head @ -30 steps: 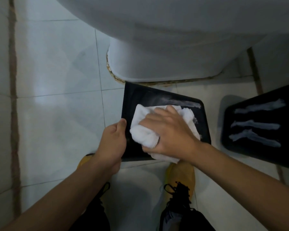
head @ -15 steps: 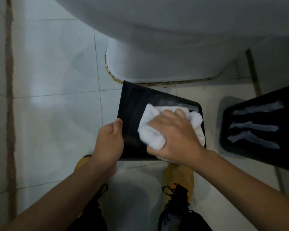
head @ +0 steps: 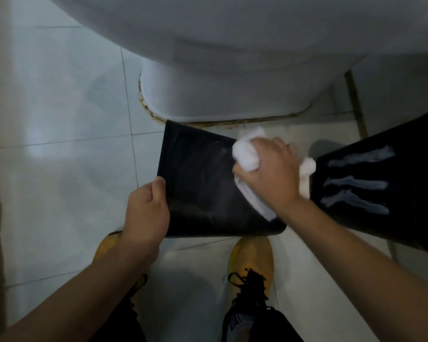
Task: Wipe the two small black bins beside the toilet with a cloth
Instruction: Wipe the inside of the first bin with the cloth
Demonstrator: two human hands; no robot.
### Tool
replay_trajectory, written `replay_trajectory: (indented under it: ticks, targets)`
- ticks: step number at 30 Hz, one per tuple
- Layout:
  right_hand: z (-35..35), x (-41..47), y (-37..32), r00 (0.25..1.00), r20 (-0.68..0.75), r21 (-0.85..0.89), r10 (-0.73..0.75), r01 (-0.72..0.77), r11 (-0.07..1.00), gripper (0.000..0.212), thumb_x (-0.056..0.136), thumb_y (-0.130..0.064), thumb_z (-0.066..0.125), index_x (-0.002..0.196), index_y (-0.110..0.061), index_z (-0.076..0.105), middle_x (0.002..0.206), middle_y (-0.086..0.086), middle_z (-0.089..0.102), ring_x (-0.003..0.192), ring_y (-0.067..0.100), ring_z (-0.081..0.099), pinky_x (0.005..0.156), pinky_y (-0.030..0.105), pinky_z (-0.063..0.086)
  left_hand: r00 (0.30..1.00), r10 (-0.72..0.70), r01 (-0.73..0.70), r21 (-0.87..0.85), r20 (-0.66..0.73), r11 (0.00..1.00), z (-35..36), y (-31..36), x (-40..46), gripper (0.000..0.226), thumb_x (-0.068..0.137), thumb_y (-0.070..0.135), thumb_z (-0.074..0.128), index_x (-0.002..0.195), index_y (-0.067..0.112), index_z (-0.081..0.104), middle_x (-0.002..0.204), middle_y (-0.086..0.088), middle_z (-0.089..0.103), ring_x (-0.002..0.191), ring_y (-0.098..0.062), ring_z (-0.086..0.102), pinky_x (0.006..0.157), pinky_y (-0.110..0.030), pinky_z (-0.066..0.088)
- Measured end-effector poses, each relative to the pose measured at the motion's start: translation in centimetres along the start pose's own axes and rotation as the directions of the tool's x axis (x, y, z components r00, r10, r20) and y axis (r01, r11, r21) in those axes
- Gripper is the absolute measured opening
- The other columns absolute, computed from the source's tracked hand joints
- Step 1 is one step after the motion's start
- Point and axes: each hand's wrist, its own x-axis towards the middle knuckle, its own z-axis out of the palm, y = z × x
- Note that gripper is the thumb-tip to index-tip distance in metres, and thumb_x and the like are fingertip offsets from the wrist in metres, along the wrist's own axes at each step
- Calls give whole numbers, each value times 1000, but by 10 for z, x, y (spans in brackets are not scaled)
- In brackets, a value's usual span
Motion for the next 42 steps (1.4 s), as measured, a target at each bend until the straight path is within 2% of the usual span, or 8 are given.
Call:
replay_trajectory:
  ticks: [8, 11, 15, 20, 25, 28, 31, 42]
  targets:
    - [-1, -66, -1, 883, -3, 76, -469, 468, 880, 34, 71, -43, 67, 90, -15, 69, 82, 1, 65, 79, 21, 50, 72, 37, 36, 999, 44, -44, 30, 13, 999, -3, -7, -2, 54, 105, 31, 37, 69, -6, 53, 65, -13, 50, 58, -16, 46, 46, -19, 36]
    - [3, -37, 24, 993, 11, 46, -115, 114, 992, 41, 73, -49, 55, 89, -13, 67, 84, 7, 65, 81, 27, 56, 76, 42, 47, 998, 49, -50, 21, 26, 999, -3, -17, -8, 54, 105, 32, 38, 69, -7, 51, 64, -18, 50, 61, -20, 49, 49, -19, 38]
    - [-8, 8, 66, 951, -8, 69, 308, -307, 949, 48, 72, -58, 43, 71, -11, 54, 69, 12, 61, 67, 34, 59, 65, 41, 47, 998, 53, -53, -16, 15, 998, -4, -19, -11, 58, 104, 34, 37, 79, -17, 51, 69, -17, 51, 61, -21, 47, 51, -26, 37]
    - [-6, -52, 8, 1000, -13, 34, -15, 15, 999, 40, 69, -48, 56, 86, -13, 66, 81, 5, 63, 80, 26, 55, 76, 39, 41, 997, 70, -70, 5, -17, 998, 0, -15, -8, 57, 104, 33, 37, 75, -15, 50, 67, -15, 48, 59, -17, 44, 47, -20, 35]
    - [3, -89, -6, 924, 3, 88, -382, 380, 921, 30, 70, -40, 64, 83, -13, 66, 79, 2, 64, 73, 25, 54, 69, 38, 41, 997, 77, -77, 13, 8, 997, -3, -27, -4, 55, 104, 32, 38, 84, -16, 57, 78, -30, 59, 65, -19, 52, 55, -27, 41]
    - [10, -51, 14, 999, 38, 79, -29, 26, 997, 48, 76, -51, 57, 101, -11, 67, 92, 11, 67, 86, 32, 62, 81, 44, 50, 997, 77, -78, 43, 30, 996, -6, -36, -7, 58, 105, 34, 35, 85, -16, 56, 87, -37, 59, 67, -24, 52, 57, -32, 40]
    - [5, 2, 31, 964, -102, 13, 246, -246, 969, 38, 76, -47, 62, 82, -10, 59, 72, 9, 56, 71, 33, 59, 65, 36, 40, 996, 86, -87, 36, 30, 996, -4, -32, -9, 57, 105, 33, 35, 81, -15, 54, 81, -36, 57, 66, -24, 50, 58, -32, 39]
    - [24, -97, -24, 927, -75, 43, -367, 371, 928, 27, 71, -39, 70, 83, -15, 67, 76, -1, 64, 71, 22, 51, 67, 35, 34, 994, 106, -107, 67, 25, 992, -10, -32, 0, 55, 105, 33, 34, 70, -5, 49, 63, -14, 45, 59, -20, 44, 52, -26, 33]
